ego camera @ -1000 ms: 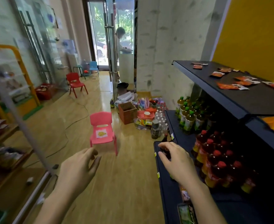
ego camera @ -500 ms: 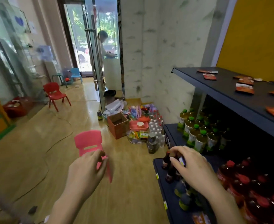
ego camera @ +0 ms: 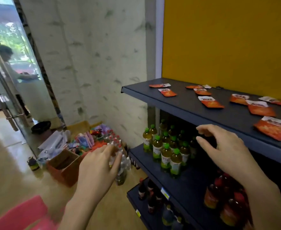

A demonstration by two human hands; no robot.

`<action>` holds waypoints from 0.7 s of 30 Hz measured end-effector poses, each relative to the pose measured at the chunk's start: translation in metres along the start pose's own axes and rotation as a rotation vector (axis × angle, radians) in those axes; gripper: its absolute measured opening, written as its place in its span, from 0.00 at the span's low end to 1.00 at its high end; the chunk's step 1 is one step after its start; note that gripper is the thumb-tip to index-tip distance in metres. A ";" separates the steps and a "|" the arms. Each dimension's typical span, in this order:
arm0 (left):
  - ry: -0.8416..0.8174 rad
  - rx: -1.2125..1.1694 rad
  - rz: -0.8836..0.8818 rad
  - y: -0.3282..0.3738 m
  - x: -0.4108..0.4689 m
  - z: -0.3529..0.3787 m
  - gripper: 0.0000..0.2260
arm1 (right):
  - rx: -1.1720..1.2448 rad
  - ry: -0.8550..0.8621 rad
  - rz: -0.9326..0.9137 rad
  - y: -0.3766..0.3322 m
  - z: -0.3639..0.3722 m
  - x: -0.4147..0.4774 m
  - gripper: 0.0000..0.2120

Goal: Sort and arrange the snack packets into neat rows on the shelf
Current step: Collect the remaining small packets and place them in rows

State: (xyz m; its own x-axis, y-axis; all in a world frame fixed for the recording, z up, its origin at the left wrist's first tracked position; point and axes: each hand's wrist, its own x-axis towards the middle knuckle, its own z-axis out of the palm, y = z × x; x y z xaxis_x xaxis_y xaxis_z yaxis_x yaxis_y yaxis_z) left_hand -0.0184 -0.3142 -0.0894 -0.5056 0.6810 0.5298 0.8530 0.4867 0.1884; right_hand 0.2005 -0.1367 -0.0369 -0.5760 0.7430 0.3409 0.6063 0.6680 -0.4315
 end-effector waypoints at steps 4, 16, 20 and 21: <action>0.025 -0.119 0.113 0.033 0.069 0.038 0.12 | -0.073 0.129 0.120 0.027 -0.016 0.033 0.16; -0.111 -0.470 0.304 0.168 0.216 0.104 0.14 | -0.382 0.234 0.731 0.092 -0.046 0.070 0.23; -0.337 -0.392 0.333 0.212 0.252 0.130 0.24 | -0.373 0.235 0.838 0.100 -0.040 0.073 0.22; -0.383 -0.373 0.330 0.221 0.258 0.136 0.28 | -0.346 0.267 0.860 0.101 -0.040 0.073 0.20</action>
State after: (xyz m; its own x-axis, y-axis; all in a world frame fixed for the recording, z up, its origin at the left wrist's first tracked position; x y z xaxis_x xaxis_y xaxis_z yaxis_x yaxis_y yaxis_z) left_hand 0.0216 0.0433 -0.0232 -0.1598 0.9442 0.2881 0.9248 0.0410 0.3783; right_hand 0.2415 -0.0133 -0.0221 0.2586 0.9406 0.2200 0.9153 -0.1659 -0.3670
